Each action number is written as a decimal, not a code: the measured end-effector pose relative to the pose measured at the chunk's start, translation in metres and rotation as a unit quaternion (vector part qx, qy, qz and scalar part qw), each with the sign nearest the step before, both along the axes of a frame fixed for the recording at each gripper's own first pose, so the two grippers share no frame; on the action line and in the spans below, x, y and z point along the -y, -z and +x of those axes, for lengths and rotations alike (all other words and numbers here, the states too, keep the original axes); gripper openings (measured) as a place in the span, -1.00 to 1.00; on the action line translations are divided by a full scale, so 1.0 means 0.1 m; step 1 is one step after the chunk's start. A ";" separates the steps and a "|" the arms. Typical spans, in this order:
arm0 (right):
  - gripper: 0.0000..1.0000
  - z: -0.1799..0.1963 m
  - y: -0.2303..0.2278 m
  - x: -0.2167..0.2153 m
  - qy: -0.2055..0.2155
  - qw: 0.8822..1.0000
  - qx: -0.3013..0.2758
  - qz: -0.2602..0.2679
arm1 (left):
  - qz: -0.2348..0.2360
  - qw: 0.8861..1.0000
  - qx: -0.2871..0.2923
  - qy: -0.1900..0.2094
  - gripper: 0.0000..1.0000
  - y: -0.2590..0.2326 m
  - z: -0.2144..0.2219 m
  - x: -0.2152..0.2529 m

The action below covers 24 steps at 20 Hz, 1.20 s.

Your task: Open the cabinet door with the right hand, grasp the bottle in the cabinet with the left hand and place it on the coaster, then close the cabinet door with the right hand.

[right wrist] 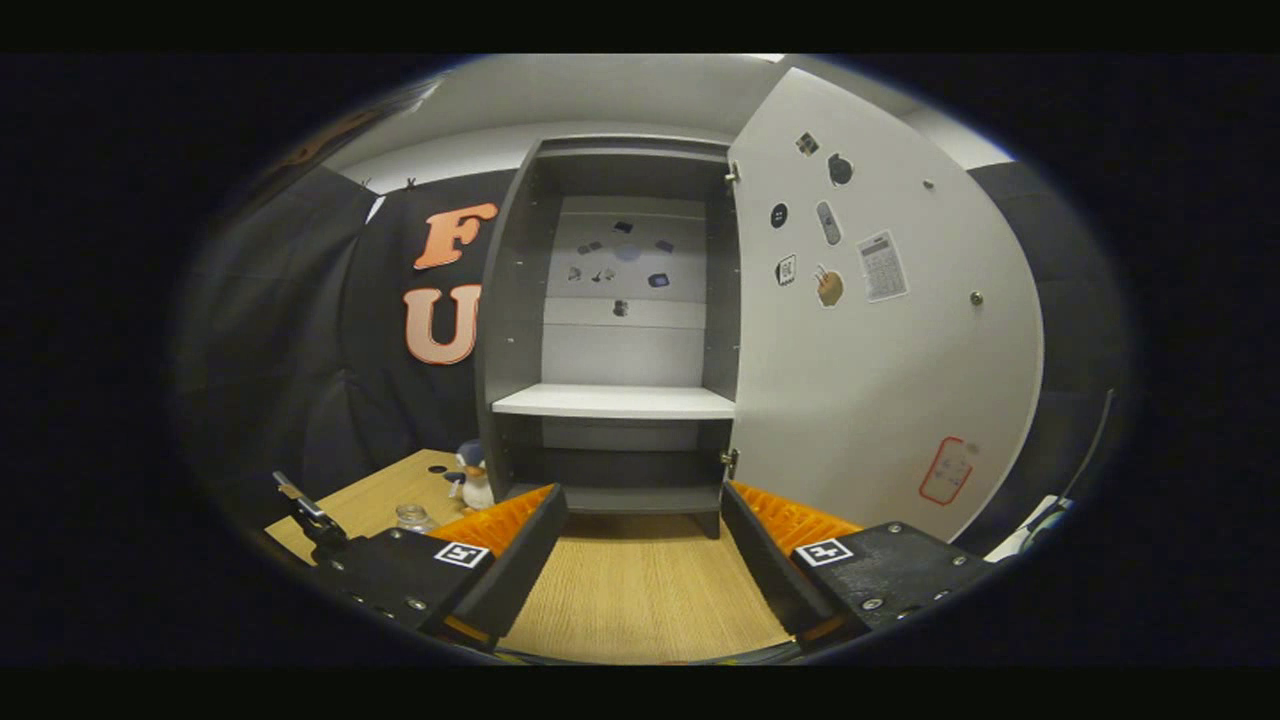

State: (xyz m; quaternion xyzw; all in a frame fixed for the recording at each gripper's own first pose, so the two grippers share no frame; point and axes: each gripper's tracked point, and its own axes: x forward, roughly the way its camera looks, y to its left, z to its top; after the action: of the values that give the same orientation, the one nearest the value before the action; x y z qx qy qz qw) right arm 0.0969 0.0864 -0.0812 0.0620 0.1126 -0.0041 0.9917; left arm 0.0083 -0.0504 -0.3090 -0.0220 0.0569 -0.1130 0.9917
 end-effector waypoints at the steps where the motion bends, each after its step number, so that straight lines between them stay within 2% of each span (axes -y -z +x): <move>1: 0.91 0.00 0.00 -0.02 -0.001 1.000 -0.001 0.003 | 0.004 1.000 -0.003 0.000 0.63 0.03 0.00 0.01; 15: 0.91 0.03 0.14 -0.12 -0.013 1.000 -0.025 0.008 | -0.015 1.000 -0.026 0.001 0.72 0.03 0.01 0.03; 16: 0.91 0.03 0.13 -0.13 -0.015 1.000 -0.025 0.007 | -0.016 1.000 -0.024 0.002 0.73 -0.01 0.04 0.04; 17: 0.91 0.03 0.13 -0.15 -0.017 1.000 -0.024 0.006 | -0.014 1.000 -0.023 0.001 0.83 -0.06 0.11 0.05; 24: 0.91 0.03 0.11 -0.16 -0.016 0.999 -0.025 0.010 | -0.003 1.000 -0.013 0.013 0.90 -0.18 0.16 0.10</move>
State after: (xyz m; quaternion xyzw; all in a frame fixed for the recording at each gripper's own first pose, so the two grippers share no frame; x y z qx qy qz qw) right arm 0.1002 0.1029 -0.0926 0.0704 0.1387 0.0113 0.9878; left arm 0.0240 -0.0604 -0.2914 -0.0254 0.0694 -0.1253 0.9894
